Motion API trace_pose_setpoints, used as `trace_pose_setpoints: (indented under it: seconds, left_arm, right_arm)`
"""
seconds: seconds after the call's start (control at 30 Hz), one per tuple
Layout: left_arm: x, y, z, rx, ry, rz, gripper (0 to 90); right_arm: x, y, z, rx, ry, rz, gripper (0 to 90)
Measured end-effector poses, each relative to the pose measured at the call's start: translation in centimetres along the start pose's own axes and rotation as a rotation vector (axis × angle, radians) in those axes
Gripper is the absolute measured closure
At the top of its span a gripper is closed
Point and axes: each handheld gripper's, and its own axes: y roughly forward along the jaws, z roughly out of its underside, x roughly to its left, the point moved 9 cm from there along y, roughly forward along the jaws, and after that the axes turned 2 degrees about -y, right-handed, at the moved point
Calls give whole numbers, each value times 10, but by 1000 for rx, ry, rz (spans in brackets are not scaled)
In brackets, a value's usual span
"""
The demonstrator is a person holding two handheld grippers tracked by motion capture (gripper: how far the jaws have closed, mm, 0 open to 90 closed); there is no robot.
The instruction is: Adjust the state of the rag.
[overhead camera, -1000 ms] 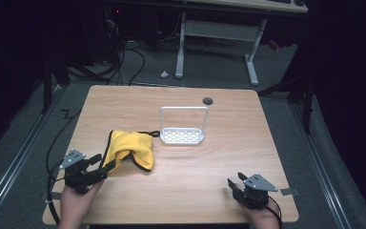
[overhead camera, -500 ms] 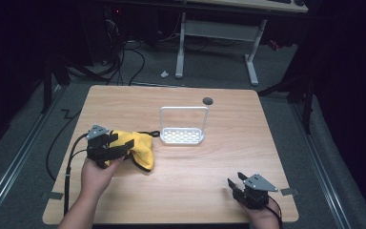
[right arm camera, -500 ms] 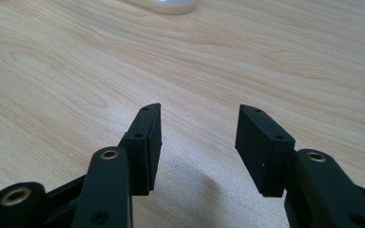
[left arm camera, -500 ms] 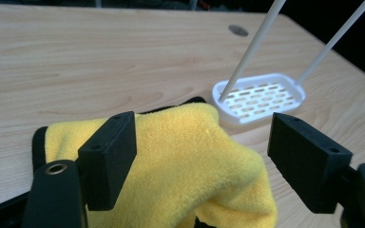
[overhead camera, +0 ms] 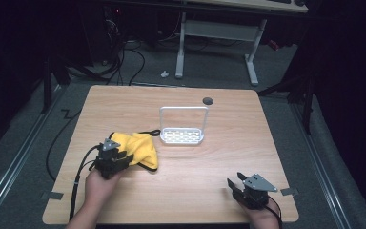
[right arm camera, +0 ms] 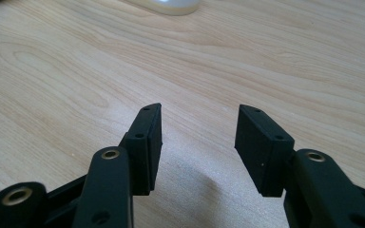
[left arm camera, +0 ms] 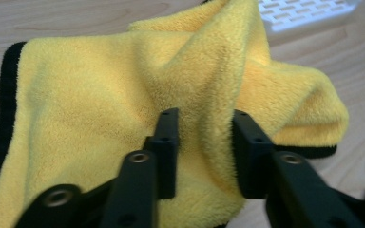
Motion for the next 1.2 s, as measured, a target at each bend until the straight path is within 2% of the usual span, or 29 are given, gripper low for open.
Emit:
trace_pose_setpoints:
  seconds: [0.07, 0.1, 0.27, 0.37, 0.53, 0.67, 0.7, 0.73, 0.83, 0.87, 0.9, 0.93, 1.0, 1.13, 1.2]
  left_arm:
    - [-11, -5, 5, -12, 35, 5, 778]
    - [-18, -8, 7, -17, 47, 17, 794]
    - [-58, -26, 19, -65, 77, 97, 815]
    - [-82, -32, 27, -75, 70, 170, 818]
    - [-124, -24, 39, -56, 107, 271, 816]
    - [-144, -12, 45, -36, 153, 317, 808]
    - [-148, -9, 46, -37, 154, 331, 803]
    - [-151, -8, 47, -41, 150, 352, 796]
    - [-154, -10, 44, -67, 136, 374, 724]
    - [-154, -13, 41, -77, 131, 383, 681]
    - [-152, -18, 38, -96, 122, 386, 594]
    - [-149, -24, 36, -117, 114, 382, 594]
    - [-142, -34, 34, -147, 106, 361, 530]
    - [-127, -45, 38, -154, 74, 333, 475]
    - [-120, -47, 39, -159, 51, 314, 469]
  right_arm:
    - [1, -1, -1, -2, -4, 0, 525]
    - [1, -1, -1, -3, -7, 0, 524]
    - [2, -1, -2, -7, -8, 2, 525]
    - [4, -2, -4, -14, -12, 0, 525]
    - [12, -3, -8, -26, -29, -10, 523]
    - [20, -4, -10, -29, -39, -18, 519]
    - [22, -4, -11, -30, -38, -20, 519]
    - [24, -5, -11, -28, -39, -25, 519]
    - [35, -5, -15, -34, -44, -47, 515]
    - [40, -4, -17, -36, -47, -53, 514]
    - [51, -5, -22, -44, -63, -76, 511]
    - [51, -5, -22, -44, -63, -76, 511]
    - [65, -7, -27, -57, -83, -97, 509]
    - [92, -10, -37, -75, -143, -130, 506]
    - [103, -11, -40, -83, -146, -158, 505]
